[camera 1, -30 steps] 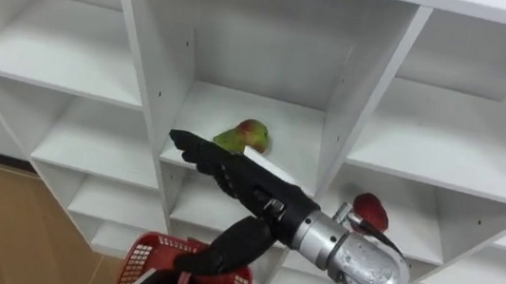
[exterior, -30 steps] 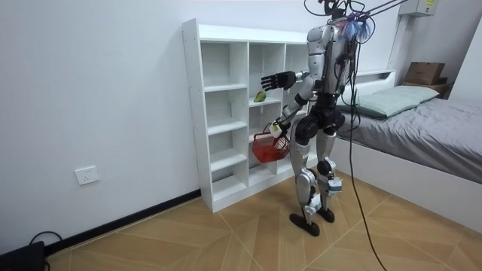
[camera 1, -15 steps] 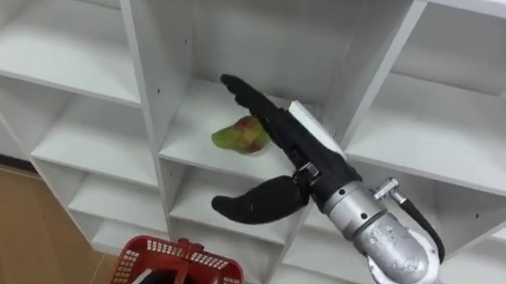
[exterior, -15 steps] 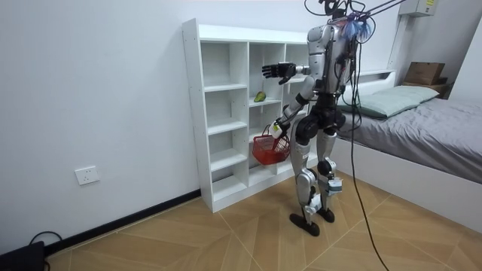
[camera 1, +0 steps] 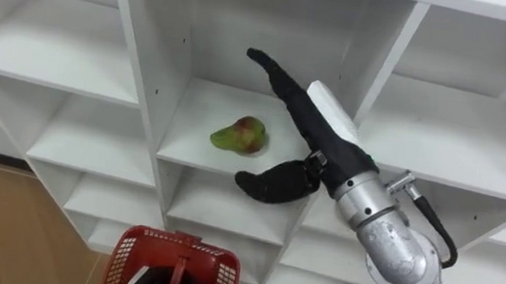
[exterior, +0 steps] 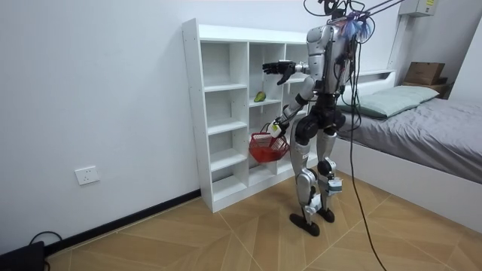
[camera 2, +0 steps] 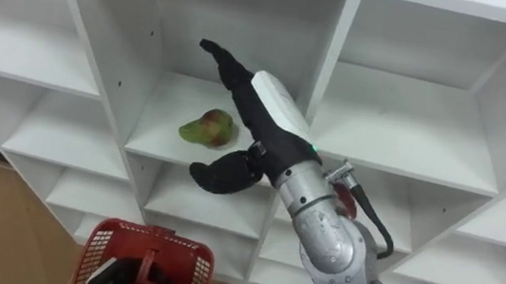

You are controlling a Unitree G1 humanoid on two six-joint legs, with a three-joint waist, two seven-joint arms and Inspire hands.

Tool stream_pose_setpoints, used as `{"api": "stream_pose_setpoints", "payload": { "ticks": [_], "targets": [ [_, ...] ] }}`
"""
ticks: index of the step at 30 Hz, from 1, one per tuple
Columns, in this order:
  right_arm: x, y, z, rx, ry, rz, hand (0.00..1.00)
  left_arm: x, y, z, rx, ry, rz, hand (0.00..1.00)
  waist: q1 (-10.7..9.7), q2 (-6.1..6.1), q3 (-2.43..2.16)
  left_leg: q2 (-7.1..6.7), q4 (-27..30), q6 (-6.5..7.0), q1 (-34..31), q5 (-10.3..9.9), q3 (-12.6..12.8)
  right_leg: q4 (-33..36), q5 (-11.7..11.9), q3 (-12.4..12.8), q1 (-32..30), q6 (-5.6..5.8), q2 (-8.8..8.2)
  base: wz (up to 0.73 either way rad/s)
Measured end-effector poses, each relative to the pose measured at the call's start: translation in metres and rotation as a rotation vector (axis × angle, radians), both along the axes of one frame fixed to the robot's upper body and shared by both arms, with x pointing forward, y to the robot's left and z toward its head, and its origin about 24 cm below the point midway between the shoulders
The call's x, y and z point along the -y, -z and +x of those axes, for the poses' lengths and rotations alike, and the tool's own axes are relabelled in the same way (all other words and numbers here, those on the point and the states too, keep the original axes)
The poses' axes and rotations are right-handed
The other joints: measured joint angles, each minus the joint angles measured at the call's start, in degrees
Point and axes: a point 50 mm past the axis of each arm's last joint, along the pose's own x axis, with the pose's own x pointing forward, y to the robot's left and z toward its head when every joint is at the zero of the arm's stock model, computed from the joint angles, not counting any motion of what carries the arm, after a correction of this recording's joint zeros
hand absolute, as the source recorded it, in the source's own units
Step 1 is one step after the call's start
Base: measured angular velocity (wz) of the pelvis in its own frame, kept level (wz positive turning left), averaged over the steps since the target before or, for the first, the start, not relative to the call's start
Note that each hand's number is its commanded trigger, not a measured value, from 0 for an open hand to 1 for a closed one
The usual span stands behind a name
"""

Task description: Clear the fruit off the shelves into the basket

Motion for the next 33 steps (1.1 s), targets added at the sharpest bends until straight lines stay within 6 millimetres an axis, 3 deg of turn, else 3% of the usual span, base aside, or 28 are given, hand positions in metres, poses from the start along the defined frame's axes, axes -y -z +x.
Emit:
{"api": "stream_pose_setpoints", "payload": {
  "ticks": [4, 9, 17, 20, 23, 33],
  "targets": [
    [-0.001, -0.006, 0.011, 0.059, 0.021, -0.078, 0.0, 0.002, 0.0, 0.001, 0.002, 0.007, -0.009, 1.0, -0.04, -0.27, 0.18, 0.0, 0.0, 0.0, 0.11, 0.01, 0.03, 0.01, 0.0, 0.07, 0.02, 0.0, -0.02, 0.0],
    [-0.001, -0.005, 0.025, 0.078, 0.069, -0.128, 0.0, 0.001, 0.0, 0.001, -0.002, 0.023, -0.006, 1.0, 0.89, -1.54, 0.93, 0.01, 0.01, -0.01, -0.08, 0.01, -0.32, -0.05, 0.0, -0.58, -0.1, 0.0, -0.04, 0.02],
    [-0.004, 0.0, 0.04, 0.052, 0.07, -0.168, 0.0, 0.0, -0.001, 0.003, 0.0, 0.066, 0.026, 1.0, 2.76, -1.94, 0.92, -0.12, 0.15, 0.01, -0.16, 0.03, -0.92, -0.2, -0.02, -1.69, 0.04, 0.02, -0.28, 0.05],
    [-0.005, 0.002, 0.049, 0.041, 0.068, -0.194, 0.0, -0.002, -0.001, 0.003, -0.002, 0.081, 0.028, 1.0, 2.69, -2.55, 1.17, -0.18, 0.28, 0.02, -0.16, 0.04, -2.16, -0.2, -0.04, -3.04, 0.46, 0.05, -0.42, 0.18],
    [-0.003, 0.009, 0.053, 0.01, 0.075, -0.232, 0.0, -0.001, -0.001, 0.003, -0.004, 0.093, 0.016, 1.0, 2.82, -3.03, 1.32, -0.29, 0.74, 0.02, -0.12, 0.04, -3.08, -0.28, -0.04, -3.4, 1.04, 0.06, -0.53, 0.15],
    [0.003, 0.036, 0.059, -0.12, 0.098, -0.299, 0.0, -0.005, -0.001, 0.001, -0.024, 0.097, 0.005, 1.0, 3.0, -3.02, 1.33, -0.53, 1.07, 0.11, -0.03, 0.11, -4.56, -0.25, -0.09, -4.61, 1.8, 0.13, -0.73, 0.06]
  ]
}}
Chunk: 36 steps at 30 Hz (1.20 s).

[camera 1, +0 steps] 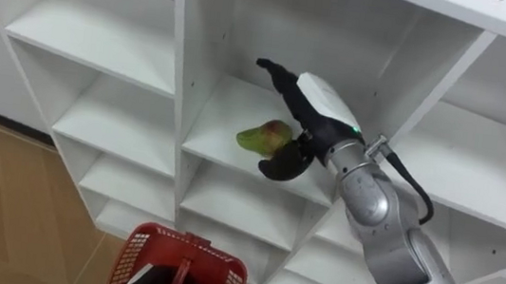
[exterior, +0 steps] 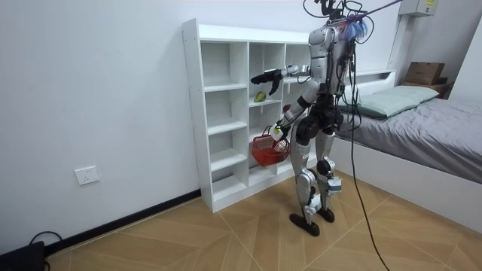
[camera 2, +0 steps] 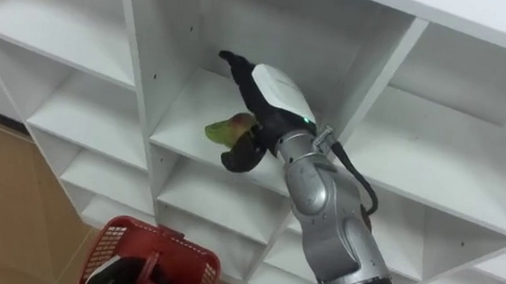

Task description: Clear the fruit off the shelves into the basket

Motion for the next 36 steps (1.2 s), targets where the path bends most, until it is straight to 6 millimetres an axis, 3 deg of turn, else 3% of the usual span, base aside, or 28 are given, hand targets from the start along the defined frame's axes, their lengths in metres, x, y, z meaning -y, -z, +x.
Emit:
{"api": "stream_pose_setpoints", "payload": {
  "ticks": [15, 25, 36],
  "targets": [
    [0.005, 0.006, -0.001, -0.007, 0.017, -0.114, 0.0, -0.006, -0.009, 0.004, 0.032, 0.015, 0.004, 1.0, 0.39, -0.02, -0.04, -0.03, 0.03, -0.08, 0.12, 0.11, -0.83, 0.02, 0.0, -0.81, 0.4, 0.0, -0.01, 0.02],
    [0.009, 0.022, -0.002, -0.065, 0.028, -0.148, 0.0, -0.007, -0.008, 0.003, 0.021, 0.006, 0.009, 1.0, 1.5, 0.02, -0.06, -0.05, -0.11, -0.07, 0.91, 0.12, -1.1, 0.03, -0.09, -1.24, 1.61, 0.14, -0.05, 0.02],
    [0.012, 0.024, -0.001, -0.074, 0.054, -0.183, 0.0, -0.01, -0.006, -0.002, -0.011, -0.015, 0.018, 1.0, 1.47, 0.18, -0.08, -0.13, 0.03, -0.09, 0.82, 0.13, -1.87, 0.11, -0.09, -1.67, 1.92, 0.14, -0.05, 0.02]
  ]
}}
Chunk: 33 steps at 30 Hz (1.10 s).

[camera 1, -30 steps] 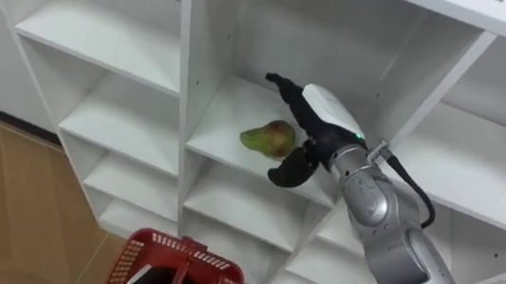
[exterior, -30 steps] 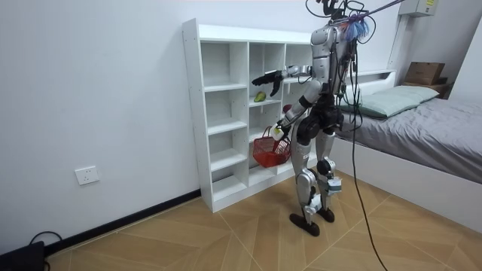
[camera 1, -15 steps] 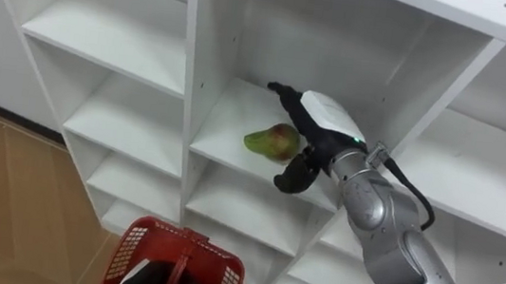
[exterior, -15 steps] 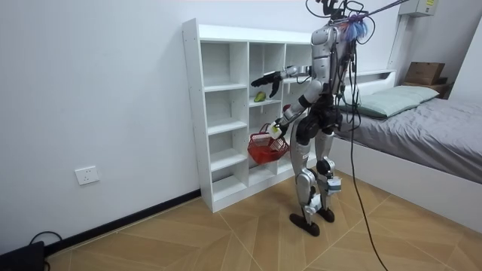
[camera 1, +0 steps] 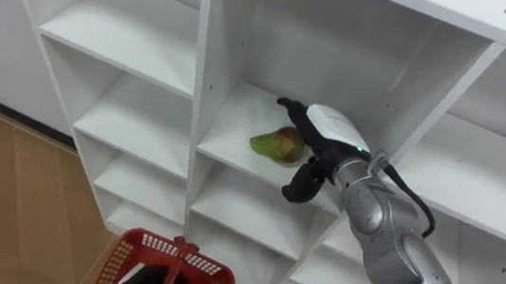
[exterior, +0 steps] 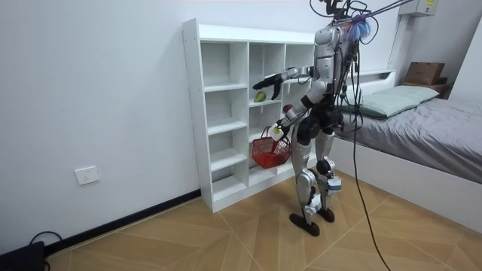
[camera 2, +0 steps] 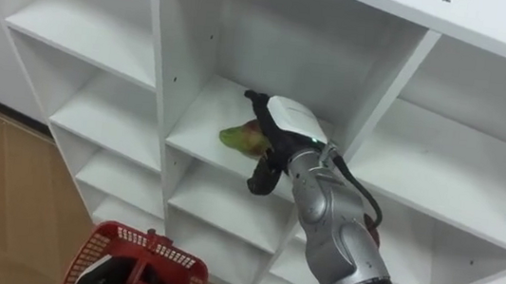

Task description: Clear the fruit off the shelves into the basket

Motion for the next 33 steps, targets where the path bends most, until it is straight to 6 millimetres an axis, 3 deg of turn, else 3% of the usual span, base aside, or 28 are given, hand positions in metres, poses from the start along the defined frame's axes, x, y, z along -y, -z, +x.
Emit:
{"api": "stream_pose_setpoints", "payload": {
  "ticks": [8, 13, 33],
  "targets": [
    [0.004, 0.014, -0.001, -0.062, 0.027, -0.018, 0.0, 0.002, 0.001, -0.001, -0.004, -0.007, 0.005, 1.0, 0.08, -0.2, -0.13, -0.03, 0.03, 0.0, -0.03, 0.0, -0.36, 0.02, -0.02, -0.02, 0.06, 0.03, -0.01, 0.02],
    [0.008, 0.023, 0.001, -0.104, 0.043, -0.051, 0.0, 0.0, 0.0, -0.002, -0.007, 0.024, 0.004, 1.0, 0.28, -0.69, -0.44, -0.11, 0.09, 0.01, 0.01, 0.01, -0.47, 0.0, -0.18, 0.11, 0.07, 0.28, -0.08, 0.0],
    [0.01, 0.021, 0.005, -0.095, 0.045, -0.059, 0.0, 0.001, -0.003, -0.005, -0.003, 0.074, -0.002, 1.0, 1.3, -1.36, -0.09, -0.99, 0.01, 0.39, -0.33, 0.23, -2.29, -0.04, -0.43, 0.06, 0.44, 0.62, -0.6, 0.04]
  ]
}}
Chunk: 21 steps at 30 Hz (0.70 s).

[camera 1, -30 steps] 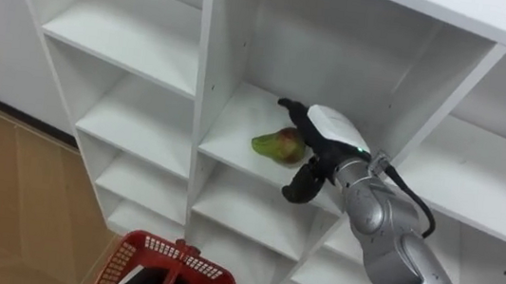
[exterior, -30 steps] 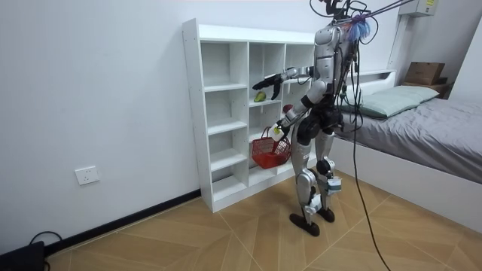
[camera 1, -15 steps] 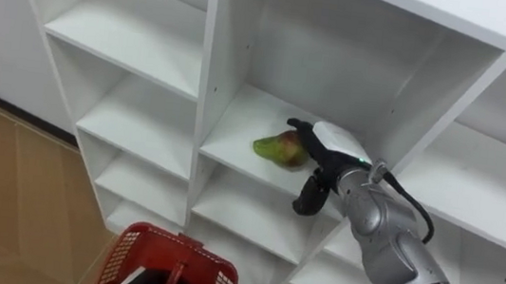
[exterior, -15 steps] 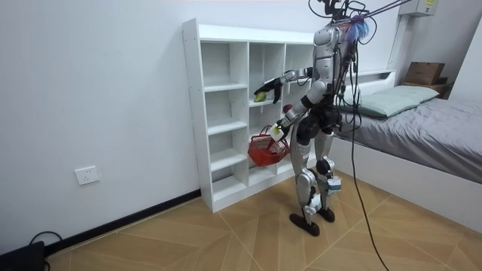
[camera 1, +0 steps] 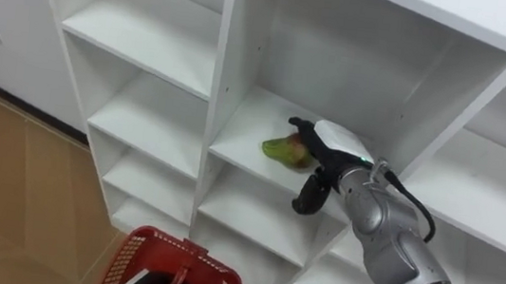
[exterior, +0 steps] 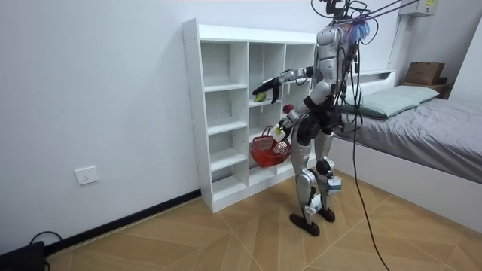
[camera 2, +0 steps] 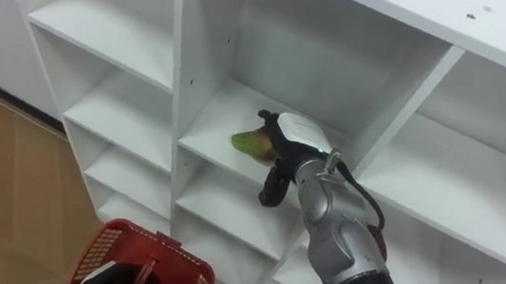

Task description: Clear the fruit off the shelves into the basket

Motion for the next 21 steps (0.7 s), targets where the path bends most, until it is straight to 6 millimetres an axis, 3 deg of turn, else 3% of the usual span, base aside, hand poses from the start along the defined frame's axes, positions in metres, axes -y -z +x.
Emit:
{"api": "stream_pose_setpoints", "payload": {
  "ticks": [15, 21],
  "targets": [
    [-0.006, -0.015, 0.009, 0.074, 0.032, 0.169, 0.0, -0.004, 0.001, -0.005, -0.017, 0.006, 0.013, 1.0, -0.35, -0.13, 0.05, -0.23, 0.12, 0.09, -0.52, 0.06, -1.27, -0.22, -0.12, -0.03, 0.09, 0.2, -0.23, 0.05],
    [-0.006, -0.016, 0.009, 0.082, 0.033, 0.178, 0.0, -0.004, 0.003, -0.009, -0.03, 0.0, 0.013, 1.0, -1.39, 0.13, 0.16, -0.78, 0.09, 0.25, -0.7, 0.15, -1.94, -0.99, -0.26, 0.06, 0.44, 0.44, -0.51, 0.03]
  ]
}}
